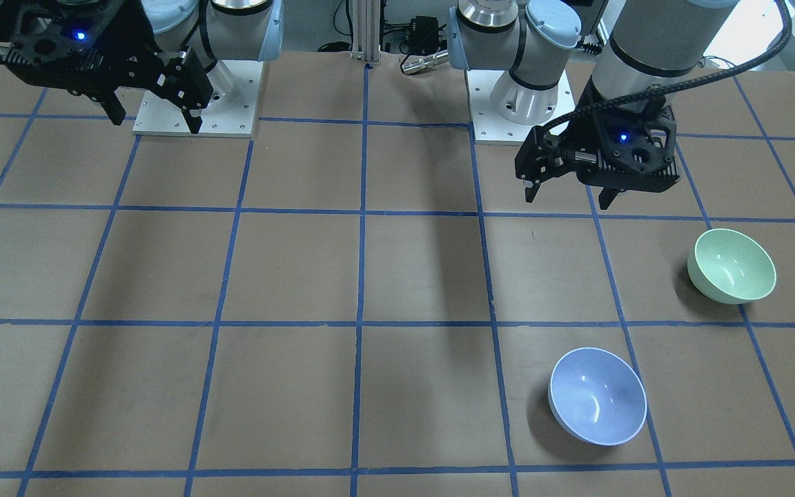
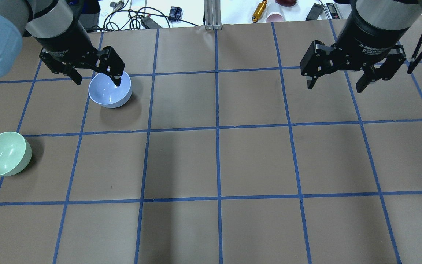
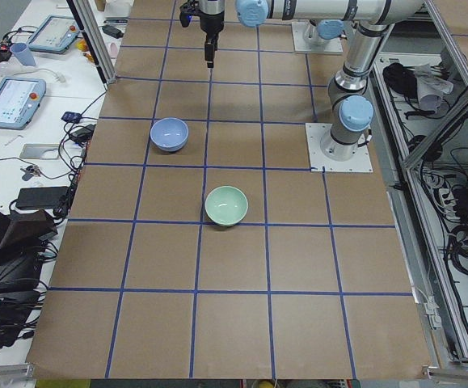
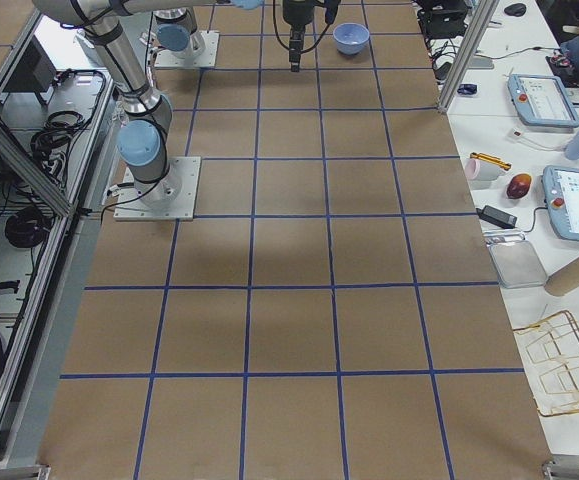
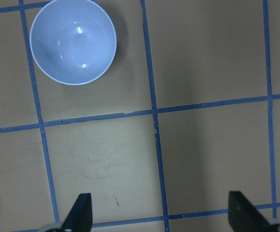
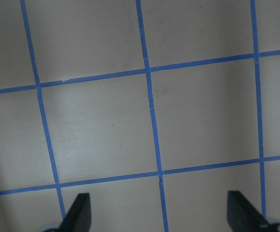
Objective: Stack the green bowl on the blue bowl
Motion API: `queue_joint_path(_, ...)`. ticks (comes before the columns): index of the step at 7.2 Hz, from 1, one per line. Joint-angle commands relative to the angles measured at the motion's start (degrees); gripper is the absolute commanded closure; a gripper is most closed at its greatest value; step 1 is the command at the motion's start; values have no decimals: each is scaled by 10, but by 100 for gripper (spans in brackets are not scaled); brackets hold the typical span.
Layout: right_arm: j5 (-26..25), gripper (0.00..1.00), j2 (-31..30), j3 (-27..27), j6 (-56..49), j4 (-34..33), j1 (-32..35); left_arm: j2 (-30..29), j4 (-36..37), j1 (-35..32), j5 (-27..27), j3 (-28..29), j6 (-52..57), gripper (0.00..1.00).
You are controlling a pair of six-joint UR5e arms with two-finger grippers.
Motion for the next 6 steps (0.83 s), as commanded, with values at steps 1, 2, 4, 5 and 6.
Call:
queue_joint_path(1,0,0,0,0,0,-1,0,18,-1,-1,1,-1,-1,0)
queue_joint_path(2,0,0,0,0,0,0,0,18,-5,1,4,-4,1,0)
queue_joint_path(4,0,0,0,0,0,-1,0,21,-4,1,24,-3,1,0)
queue_joint_path(5,0,0,0,0,0,0,0,21,-4,1,21,-5,1,0)
queue_joint_path(6,0,0,0,0,0,0,0,21,-5,1,21,-8,0,0)
